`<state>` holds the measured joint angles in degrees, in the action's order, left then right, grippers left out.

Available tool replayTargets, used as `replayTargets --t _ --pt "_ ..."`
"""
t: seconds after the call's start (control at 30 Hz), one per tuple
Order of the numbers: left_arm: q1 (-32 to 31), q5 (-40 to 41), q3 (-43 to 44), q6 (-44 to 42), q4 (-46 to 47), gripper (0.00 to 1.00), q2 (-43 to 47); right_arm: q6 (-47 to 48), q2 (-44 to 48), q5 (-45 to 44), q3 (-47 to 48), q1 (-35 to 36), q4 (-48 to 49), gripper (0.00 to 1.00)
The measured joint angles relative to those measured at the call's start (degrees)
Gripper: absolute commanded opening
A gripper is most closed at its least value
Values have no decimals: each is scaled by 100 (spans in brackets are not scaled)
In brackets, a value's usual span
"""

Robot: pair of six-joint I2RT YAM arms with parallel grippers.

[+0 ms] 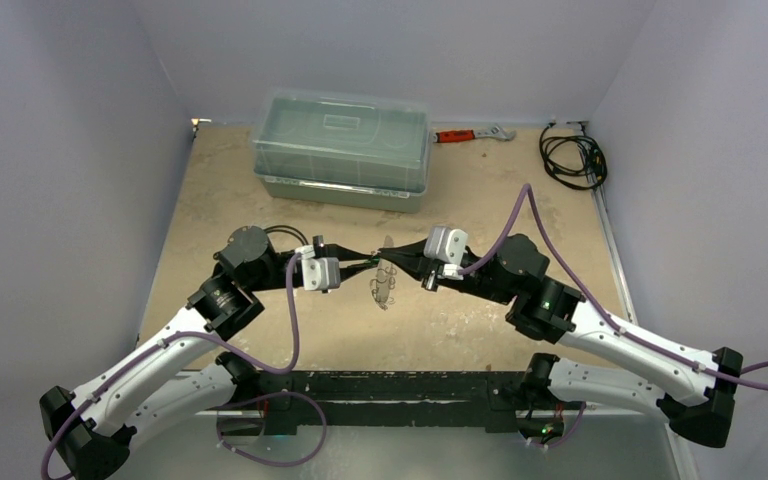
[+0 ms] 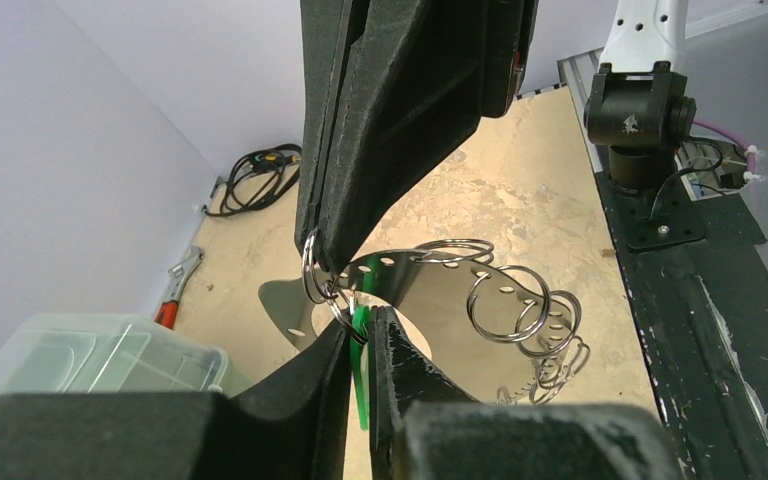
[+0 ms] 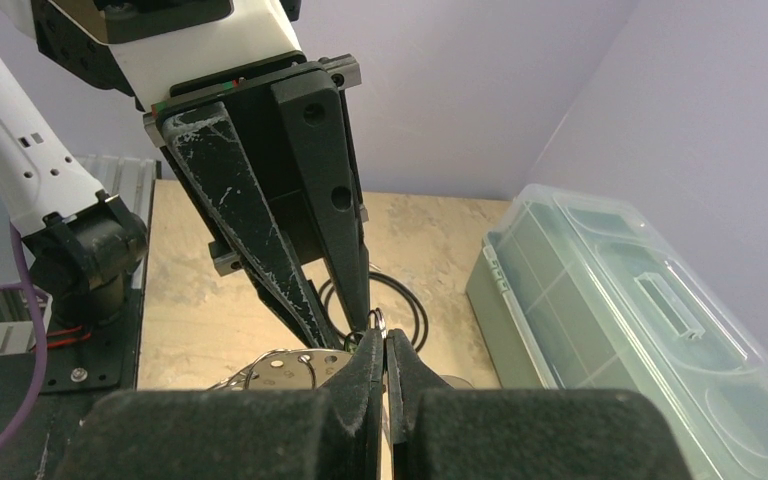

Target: Put the keys on the keyring

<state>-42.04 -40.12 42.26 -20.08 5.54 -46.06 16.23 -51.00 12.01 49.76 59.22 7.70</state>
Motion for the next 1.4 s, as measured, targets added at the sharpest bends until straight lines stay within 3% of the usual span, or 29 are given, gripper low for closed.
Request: replayTargets --t 0.33,0.57,0.67,1.27,1.4 --pt "7 46 0 2 -11 1 -96 -223 -247 173 -214 -31 671 0" --pt "13 103 0 -28 -44 34 -79 -275 -249 214 -247 -50 778 0" --pt "7 122 0 -48 -46 39 -59 -273 -203 247 -256 -81 741 0" --pt "31 208 0 4 9 27 98 -271 -122 435 -264 -199 595 0" --pt "39 214 0 2 -2 38 98 -267 -146 448 -264 -216 592 0"
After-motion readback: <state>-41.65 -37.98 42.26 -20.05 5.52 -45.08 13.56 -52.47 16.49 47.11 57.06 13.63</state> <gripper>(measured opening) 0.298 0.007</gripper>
